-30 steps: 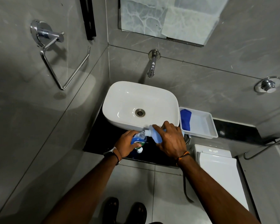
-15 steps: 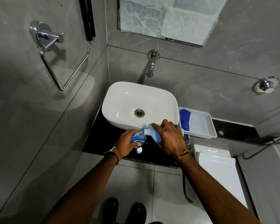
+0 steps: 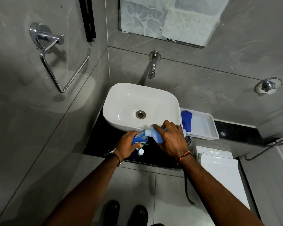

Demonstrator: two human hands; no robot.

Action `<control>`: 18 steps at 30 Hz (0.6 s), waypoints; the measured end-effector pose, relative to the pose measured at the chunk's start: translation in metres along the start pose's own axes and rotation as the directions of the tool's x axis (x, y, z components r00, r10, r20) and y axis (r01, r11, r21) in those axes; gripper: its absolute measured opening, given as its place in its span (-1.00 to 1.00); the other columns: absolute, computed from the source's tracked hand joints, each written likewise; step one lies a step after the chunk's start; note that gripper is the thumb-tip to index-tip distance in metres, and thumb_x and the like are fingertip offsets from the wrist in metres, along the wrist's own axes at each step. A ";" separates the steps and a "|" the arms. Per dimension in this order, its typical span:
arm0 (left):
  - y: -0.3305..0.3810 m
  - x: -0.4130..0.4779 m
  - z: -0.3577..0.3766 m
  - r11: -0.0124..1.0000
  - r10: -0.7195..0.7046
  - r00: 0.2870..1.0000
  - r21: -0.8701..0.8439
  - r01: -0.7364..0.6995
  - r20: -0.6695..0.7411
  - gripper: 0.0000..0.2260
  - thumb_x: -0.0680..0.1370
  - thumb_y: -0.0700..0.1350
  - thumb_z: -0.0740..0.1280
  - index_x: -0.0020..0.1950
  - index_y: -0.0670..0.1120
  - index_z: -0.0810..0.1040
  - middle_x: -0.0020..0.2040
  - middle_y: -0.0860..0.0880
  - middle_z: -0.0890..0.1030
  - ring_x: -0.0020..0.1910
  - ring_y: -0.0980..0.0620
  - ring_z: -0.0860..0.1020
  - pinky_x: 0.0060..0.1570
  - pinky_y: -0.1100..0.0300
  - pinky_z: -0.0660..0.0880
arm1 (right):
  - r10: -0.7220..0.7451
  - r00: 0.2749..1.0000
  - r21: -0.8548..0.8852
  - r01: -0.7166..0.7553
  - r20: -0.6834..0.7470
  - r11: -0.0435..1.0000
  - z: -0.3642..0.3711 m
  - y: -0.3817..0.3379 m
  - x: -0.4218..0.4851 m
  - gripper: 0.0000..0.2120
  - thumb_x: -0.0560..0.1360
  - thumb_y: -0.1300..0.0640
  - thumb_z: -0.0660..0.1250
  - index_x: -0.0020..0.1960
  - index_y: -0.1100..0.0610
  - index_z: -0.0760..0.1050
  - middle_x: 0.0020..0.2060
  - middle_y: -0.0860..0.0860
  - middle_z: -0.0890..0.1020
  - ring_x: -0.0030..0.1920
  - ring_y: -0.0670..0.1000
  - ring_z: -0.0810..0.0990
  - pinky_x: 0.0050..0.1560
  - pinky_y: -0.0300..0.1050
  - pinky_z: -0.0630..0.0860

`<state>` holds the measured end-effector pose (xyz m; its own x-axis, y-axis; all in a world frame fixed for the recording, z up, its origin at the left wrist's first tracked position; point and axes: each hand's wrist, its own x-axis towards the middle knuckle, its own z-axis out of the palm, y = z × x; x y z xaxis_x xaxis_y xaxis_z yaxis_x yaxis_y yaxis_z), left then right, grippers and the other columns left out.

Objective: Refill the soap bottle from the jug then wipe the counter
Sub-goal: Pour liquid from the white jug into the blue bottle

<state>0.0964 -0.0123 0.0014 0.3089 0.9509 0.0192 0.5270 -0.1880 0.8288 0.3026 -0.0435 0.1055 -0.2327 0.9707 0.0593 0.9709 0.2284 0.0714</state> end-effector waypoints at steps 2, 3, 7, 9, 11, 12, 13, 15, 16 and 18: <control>0.000 0.001 0.000 1.000 0.000 1.000 -0.003 0.000 0.001 -0.56 0.44 -0.19 0.54 0.27 -0.19 0.52 0.18 -0.16 0.59 0.14 -0.10 0.60 0.18 -0.05 0.60 | 0.000 1.000 -0.003 0.000 -0.001 1.000 0.000 0.000 0.000 -0.34 0.37 -0.06 0.53 0.43 -0.04 0.46 0.07 0.10 0.52 0.02 0.18 0.57 0.08 0.13 0.53; 0.000 0.001 0.000 1.000 0.000 1.000 -0.003 0.000 0.002 -0.56 0.44 -0.19 0.54 0.28 -0.19 0.52 0.19 -0.16 0.59 0.15 -0.10 0.60 0.18 -0.05 0.60 | -0.002 1.000 -0.004 0.002 -0.002 1.000 0.000 0.000 0.001 -0.34 0.37 -0.06 0.53 0.43 -0.03 0.46 0.07 0.10 0.53 0.02 0.18 0.57 0.08 0.13 0.53; 0.000 0.001 0.000 1.000 0.000 1.000 -0.003 0.000 0.001 -0.55 0.45 -0.19 0.54 0.29 -0.19 0.51 0.21 -0.15 0.59 0.18 -0.08 0.60 0.20 -0.02 0.61 | -0.003 1.000 -0.001 0.003 0.000 1.000 0.001 0.000 0.002 -0.34 0.38 -0.07 0.53 0.44 -0.03 0.45 0.08 0.10 0.53 0.04 0.18 0.56 0.10 0.14 0.52; 0.000 0.001 0.001 1.000 0.002 1.000 -0.002 -0.002 0.002 -0.55 0.45 -0.20 0.53 0.30 -0.19 0.51 0.23 -0.15 0.59 0.21 -0.08 0.59 0.22 -0.01 0.61 | -0.001 1.000 -0.011 0.001 0.013 1.000 0.001 0.000 0.002 -0.33 0.39 -0.08 0.53 0.46 -0.04 0.43 0.10 0.09 0.52 0.06 0.17 0.56 0.11 0.13 0.52; -0.001 0.001 0.001 1.000 0.001 1.000 0.000 -0.001 0.002 -0.55 0.46 -0.19 0.53 0.31 -0.18 0.51 0.24 -0.15 0.58 0.21 -0.08 0.59 0.22 -0.01 0.61 | 0.000 1.000 -0.016 0.000 0.014 1.000 0.002 -0.001 0.002 -0.33 0.39 -0.09 0.53 0.45 -0.05 0.43 0.10 0.09 0.52 0.06 0.17 0.56 0.11 0.13 0.52; -0.001 0.000 0.002 1.000 -0.001 1.000 0.002 0.001 0.003 -0.56 0.46 -0.19 0.53 0.30 -0.18 0.51 0.23 -0.15 0.58 0.21 -0.08 0.59 0.22 -0.01 0.61 | 0.001 1.000 -0.017 -0.001 0.014 1.000 0.002 -0.001 0.001 -0.33 0.38 -0.09 0.53 0.45 -0.05 0.43 0.09 0.09 0.52 0.05 0.17 0.56 0.10 0.12 0.52; -0.001 0.000 0.001 1.000 -0.002 1.000 0.003 0.002 0.005 -0.56 0.46 -0.19 0.53 0.30 -0.18 0.51 0.23 -0.15 0.58 0.20 -0.08 0.59 0.21 -0.01 0.61 | 0.002 1.000 -0.019 -0.002 0.013 1.000 0.002 -0.001 0.001 -0.33 0.38 -0.08 0.53 0.45 -0.05 0.44 0.09 0.09 0.52 0.05 0.17 0.56 0.09 0.12 0.52; -0.002 0.000 0.001 1.000 -0.002 1.000 0.004 0.002 0.008 -0.57 0.46 -0.19 0.53 0.29 -0.18 0.51 0.22 -0.15 0.58 0.19 -0.08 0.60 0.20 -0.02 0.61 | 0.003 1.000 -0.025 -0.003 0.005 1.000 0.002 -0.001 0.001 -0.34 0.38 -0.08 0.53 0.44 -0.05 0.44 0.08 0.08 0.52 0.04 0.17 0.56 0.07 0.11 0.50; -0.002 0.000 0.001 1.000 -0.001 1.000 0.005 0.001 0.008 -0.57 0.46 -0.19 0.53 0.29 -0.18 0.51 0.22 -0.15 0.58 0.19 -0.08 0.60 0.20 -0.02 0.61 | 0.003 1.000 -0.025 -0.003 0.000 1.000 0.002 -0.001 0.001 -0.34 0.38 -0.08 0.53 0.44 -0.05 0.45 0.07 0.09 0.53 0.04 0.17 0.56 0.06 0.10 0.50; -0.001 0.000 0.001 1.000 -0.001 1.000 0.000 0.001 0.006 -0.57 0.46 -0.20 0.53 0.29 -0.18 0.51 0.23 -0.15 0.58 0.20 -0.09 0.59 0.22 -0.03 0.60 | 0.007 1.000 -0.023 -0.007 -0.004 1.000 0.002 -0.001 0.001 -0.34 0.37 -0.07 0.53 0.43 -0.04 0.46 0.06 0.09 0.53 0.02 0.17 0.56 0.05 0.10 0.50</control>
<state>0.0965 -0.0118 -0.0003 0.3129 0.9497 0.0149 0.5271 -0.1866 0.8291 0.3014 -0.0424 0.1031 -0.2261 0.9720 0.0642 0.9711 0.2196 0.0938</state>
